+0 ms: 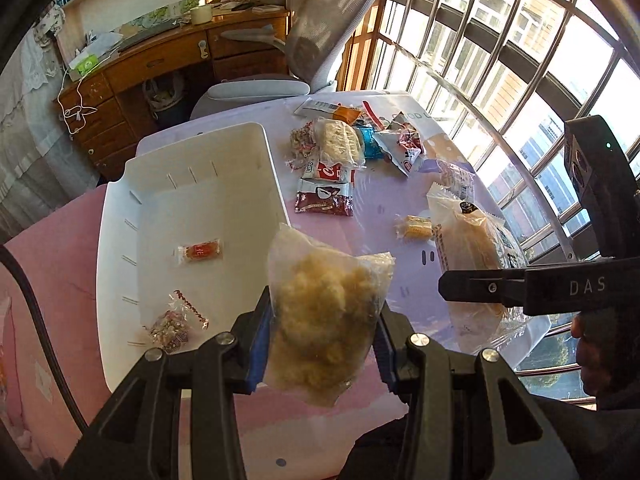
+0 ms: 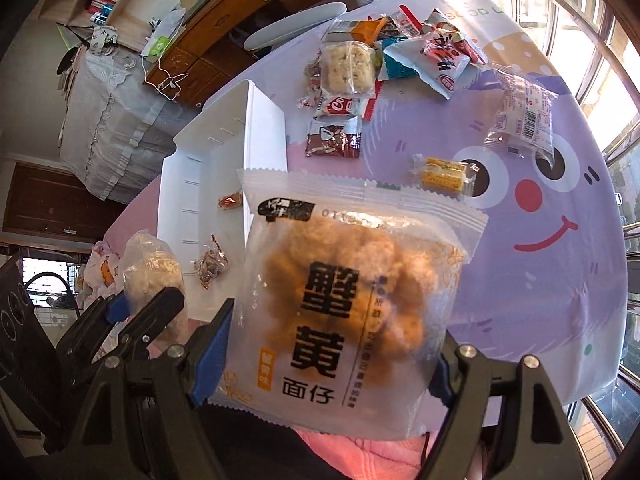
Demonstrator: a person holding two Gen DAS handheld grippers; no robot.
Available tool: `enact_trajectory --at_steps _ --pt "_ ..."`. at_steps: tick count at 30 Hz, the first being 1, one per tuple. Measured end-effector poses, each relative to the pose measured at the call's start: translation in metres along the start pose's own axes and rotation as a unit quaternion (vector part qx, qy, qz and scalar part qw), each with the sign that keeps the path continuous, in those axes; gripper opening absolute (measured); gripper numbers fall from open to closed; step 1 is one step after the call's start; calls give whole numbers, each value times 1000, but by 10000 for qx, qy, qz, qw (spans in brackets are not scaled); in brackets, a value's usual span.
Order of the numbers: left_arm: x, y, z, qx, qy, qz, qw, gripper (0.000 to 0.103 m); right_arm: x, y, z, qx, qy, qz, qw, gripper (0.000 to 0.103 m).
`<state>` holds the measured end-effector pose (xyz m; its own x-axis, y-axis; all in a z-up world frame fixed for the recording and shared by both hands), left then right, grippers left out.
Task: Organize snacks
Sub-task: 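Lower both bags into the white tray and open both grippers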
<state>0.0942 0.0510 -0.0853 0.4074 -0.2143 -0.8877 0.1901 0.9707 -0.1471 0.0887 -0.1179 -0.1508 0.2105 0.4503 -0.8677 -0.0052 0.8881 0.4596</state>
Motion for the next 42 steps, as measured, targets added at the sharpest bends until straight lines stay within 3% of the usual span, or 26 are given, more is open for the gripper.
enact_trajectory --at_steps 12,19,29,30,31,33,42 --pt "-15 82 0 -90 -118 -91 9998 42 21 75 -6 -190 -534 99 9983 81" --pt "-21 132 4 -275 -404 54 9988 42 38 115 -6 -355 -885 203 9952 81" --pt "-21 183 -4 -642 -355 157 9972 43 64 155 -3 -632 -934 422 9927 83" --pt "-20 185 -4 -653 -318 162 9972 48 67 156 -3 -639 -934 430 9926 85" --pt "-19 185 -6 -658 -296 189 9972 61 70 156 -2 -640 -910 423 9929 85" --pt "-19 184 -7 -636 -305 181 9973 70 75 154 -1 -612 -808 283 9945 86" --pt "-19 169 -9 -413 -288 58 9987 76 65 144 -11 -428 -923 136 9947 87"
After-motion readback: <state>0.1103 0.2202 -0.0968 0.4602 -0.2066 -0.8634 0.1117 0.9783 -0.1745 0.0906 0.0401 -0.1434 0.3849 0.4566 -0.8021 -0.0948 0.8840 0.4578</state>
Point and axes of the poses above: each gripper's, at about its wrist camera, not at the fingertips, and x roughly the way its jaws point, y to its left, z to its top, the point moved 2 cm from there along x, roughly the way its jaws point, and after that the axes turned 8 degrees about -x, right-handed, at the moved point
